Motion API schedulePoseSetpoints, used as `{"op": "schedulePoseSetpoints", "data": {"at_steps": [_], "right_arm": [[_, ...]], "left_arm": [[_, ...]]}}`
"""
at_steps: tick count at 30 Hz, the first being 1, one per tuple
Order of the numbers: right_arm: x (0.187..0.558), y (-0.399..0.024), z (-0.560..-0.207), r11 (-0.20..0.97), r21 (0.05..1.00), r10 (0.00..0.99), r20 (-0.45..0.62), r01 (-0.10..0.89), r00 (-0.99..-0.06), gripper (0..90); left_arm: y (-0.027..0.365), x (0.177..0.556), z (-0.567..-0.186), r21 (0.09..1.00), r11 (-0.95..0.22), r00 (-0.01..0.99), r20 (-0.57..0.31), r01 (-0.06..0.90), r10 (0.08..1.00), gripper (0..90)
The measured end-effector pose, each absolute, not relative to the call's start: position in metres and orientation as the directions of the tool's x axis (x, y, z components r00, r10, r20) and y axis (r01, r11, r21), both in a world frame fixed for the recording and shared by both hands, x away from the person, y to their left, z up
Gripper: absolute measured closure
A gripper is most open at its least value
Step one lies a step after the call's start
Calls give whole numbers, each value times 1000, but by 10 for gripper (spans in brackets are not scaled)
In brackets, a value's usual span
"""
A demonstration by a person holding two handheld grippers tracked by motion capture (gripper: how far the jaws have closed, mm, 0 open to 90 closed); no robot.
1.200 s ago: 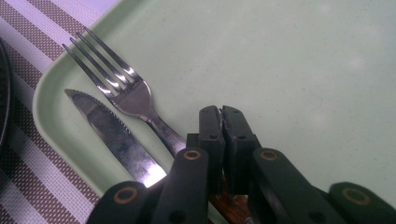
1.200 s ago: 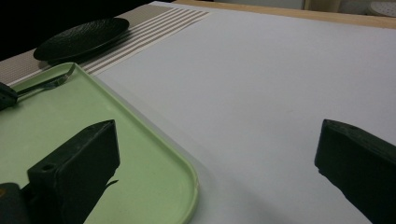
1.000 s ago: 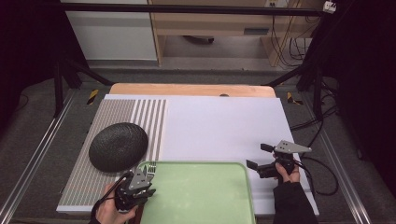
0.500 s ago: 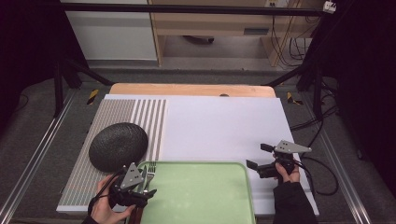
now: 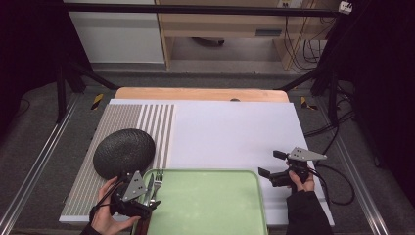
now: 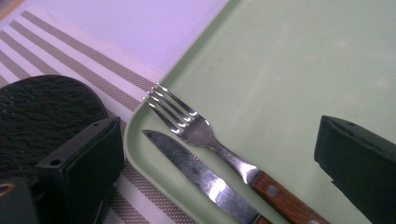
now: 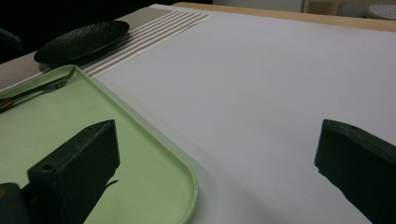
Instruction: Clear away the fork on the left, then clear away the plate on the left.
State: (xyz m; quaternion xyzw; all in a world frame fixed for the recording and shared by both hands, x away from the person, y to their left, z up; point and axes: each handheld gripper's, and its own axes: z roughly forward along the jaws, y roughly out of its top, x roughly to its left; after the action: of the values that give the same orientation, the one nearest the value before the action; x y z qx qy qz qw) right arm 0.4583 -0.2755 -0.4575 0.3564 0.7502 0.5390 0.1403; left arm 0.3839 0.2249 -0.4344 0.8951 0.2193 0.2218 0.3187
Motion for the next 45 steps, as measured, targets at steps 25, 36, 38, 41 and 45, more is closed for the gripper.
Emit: {"op": "schedulePoseSetpoints", "data": {"at_steps": [25,36,38,41,45], "right_arm": [[459,-275,-458,158,908,687,182,389,-703,3],[459,-275,-458,158,908,687,181,388,-704,3],[459,-275,-458,157,907,687,184,391,-703,4],[459,-276,-458,159,908,688,180,388,-703,4],[459,-276,-459,157,907,689,184,392,-701,4]], "left_arm": [[250,389,-435,555,-812,754,451,181,477,3],[257,391,-438,493,-853,732,517,170,444,0],[258,392,-438,483,-859,729,525,170,439,0],[260,392,-439,472,-866,721,542,165,432,0],[263,393,-441,443,-883,711,570,155,411,0]]}}
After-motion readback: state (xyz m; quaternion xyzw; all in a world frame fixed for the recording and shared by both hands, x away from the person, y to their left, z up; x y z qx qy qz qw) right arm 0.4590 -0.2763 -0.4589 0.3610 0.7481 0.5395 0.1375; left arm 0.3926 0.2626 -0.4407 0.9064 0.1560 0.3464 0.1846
